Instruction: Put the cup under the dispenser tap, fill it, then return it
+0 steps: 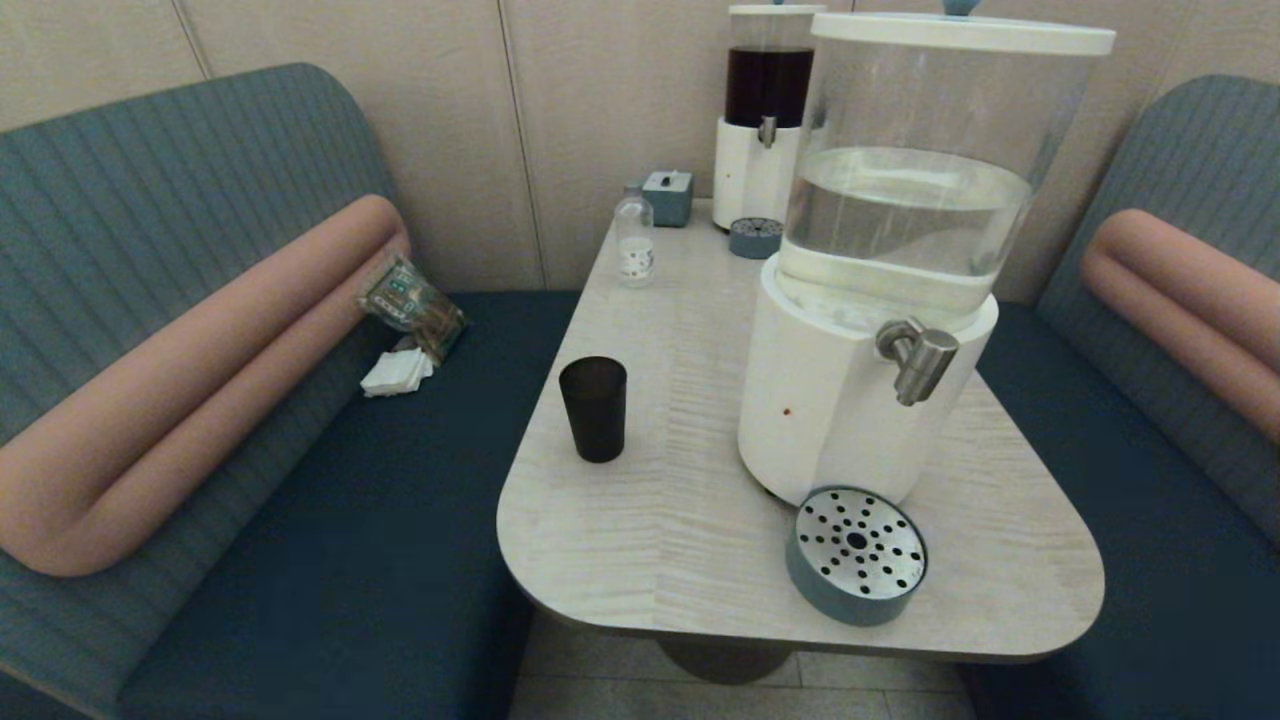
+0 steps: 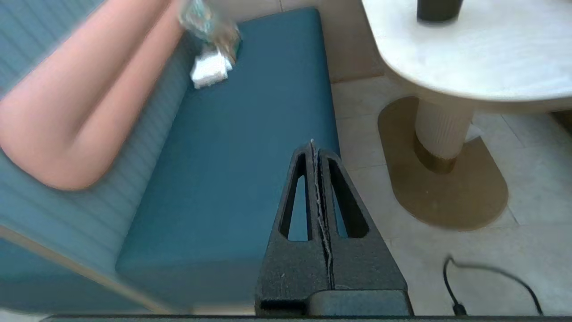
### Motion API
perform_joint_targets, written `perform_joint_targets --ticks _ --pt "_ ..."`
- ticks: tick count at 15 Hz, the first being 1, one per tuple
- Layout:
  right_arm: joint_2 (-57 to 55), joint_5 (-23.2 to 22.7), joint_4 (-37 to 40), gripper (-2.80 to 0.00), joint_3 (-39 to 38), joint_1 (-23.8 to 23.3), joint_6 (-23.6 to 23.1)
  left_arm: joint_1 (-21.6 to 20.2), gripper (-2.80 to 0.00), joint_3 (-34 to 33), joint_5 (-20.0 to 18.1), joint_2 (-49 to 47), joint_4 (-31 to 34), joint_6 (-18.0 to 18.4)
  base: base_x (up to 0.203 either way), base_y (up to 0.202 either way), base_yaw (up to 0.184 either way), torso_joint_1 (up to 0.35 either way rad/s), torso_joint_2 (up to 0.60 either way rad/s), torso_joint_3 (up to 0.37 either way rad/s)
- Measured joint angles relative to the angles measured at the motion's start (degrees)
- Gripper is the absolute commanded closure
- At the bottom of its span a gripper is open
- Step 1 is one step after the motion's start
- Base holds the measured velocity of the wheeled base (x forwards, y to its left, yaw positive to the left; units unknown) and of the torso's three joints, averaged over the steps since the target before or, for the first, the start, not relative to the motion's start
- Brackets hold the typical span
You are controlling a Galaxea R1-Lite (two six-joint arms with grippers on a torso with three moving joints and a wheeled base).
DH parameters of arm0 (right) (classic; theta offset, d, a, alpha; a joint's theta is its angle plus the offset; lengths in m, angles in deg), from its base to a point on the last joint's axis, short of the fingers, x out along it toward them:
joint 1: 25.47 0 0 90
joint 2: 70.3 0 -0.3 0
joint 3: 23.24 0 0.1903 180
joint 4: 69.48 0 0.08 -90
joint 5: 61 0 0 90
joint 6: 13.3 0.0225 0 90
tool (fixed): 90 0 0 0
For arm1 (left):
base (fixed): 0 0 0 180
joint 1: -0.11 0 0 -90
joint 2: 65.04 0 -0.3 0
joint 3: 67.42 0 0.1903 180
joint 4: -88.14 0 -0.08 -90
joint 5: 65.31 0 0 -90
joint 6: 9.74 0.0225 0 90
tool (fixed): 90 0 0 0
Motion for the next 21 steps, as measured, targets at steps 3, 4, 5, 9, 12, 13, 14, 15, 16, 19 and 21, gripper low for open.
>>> perform_joint_targets --ticks 3,4,5,9,12,13,14,15,16,19,21 --pt "0.0 0.03 0.0 0.0 0.0 0.0 0.01 0.0 0.0 0.11 -0.2 0.0 2.07 -1.57 0.0 0.0 0.0 0.0 0.0 0.0" --pt "0.0 0.0 0.0 0.0 0.0 -0.02 0.01 0.0 0.0 0.11 -0.27 0.0 2.05 -1.42 0.0 0.0 0.0 0.0 0.0 0.0" --pt "0.0 0.0 0.0 0.0 0.0 -0.01 0.03 0.0 0.0 0.07 -0.23 0.0 2.0 -1.79 0.0 0.0 0.0 0.0 0.0 0.0" --pt "0.0 0.0 0.0 0.0 0.0 0.0 0.01 0.02 0.0 -0.05 0.15 0.0 1.98 -2.93 0.0 0.0 0.0 0.0 0.0 0.0" --pt "0.0 0.0 0.05 0.0 0.0 0.0 -0.37 0.02 0.0 -0.05 0.13 0.0 2.0 -2.93 0.0 0.0 0.0 0.0 0.0 0.0" --pt "0.0 0.0 0.09 0.0 0.0 0.0 -0.14 0.02 0.0 -0.05 0.13 0.0 2.0 -2.93 0.0 0.0 0.0 0.0 0.0 0.0" --pt "0.0 0.03 0.06 0.0 0.0 0.0 0.11 0.02 0.0 -0.05 0.13 0.0 2.0 -2.93 0.0 0.0 0.0 0.0 0.0 0.0" --pt "0.0 0.08 0.05 0.0 0.0 0.0 0.31 0.02 0.0 -0.05 0.13 0.0 1.98 -2.9 0.0 0.0 0.0 0.0 0.0 0.0" --pt "0.0 0.18 0.05 0.0 0.0 0.0 0.8 0.02 0.0 -0.05 0.13 0.0 1.98 -2.93 0.0 0.0 0.0 0.0 0.0 0.0" --pt "0.0 1.74 -0.22 0.0 0.0 0.0 2.81 0.02 0.0 -0.05 0.13 0.0 2.0 -2.93 0.0 0.0 0.0 0.0 0.0 0.0" --pt "0.0 1.72 -0.26 0.0 0.0 0.0 3.27 0.02 0.0 -0.05 0.11 0.0 2.0 -2.93 0.0 0.0 0.0 0.0 0.0 0.0"
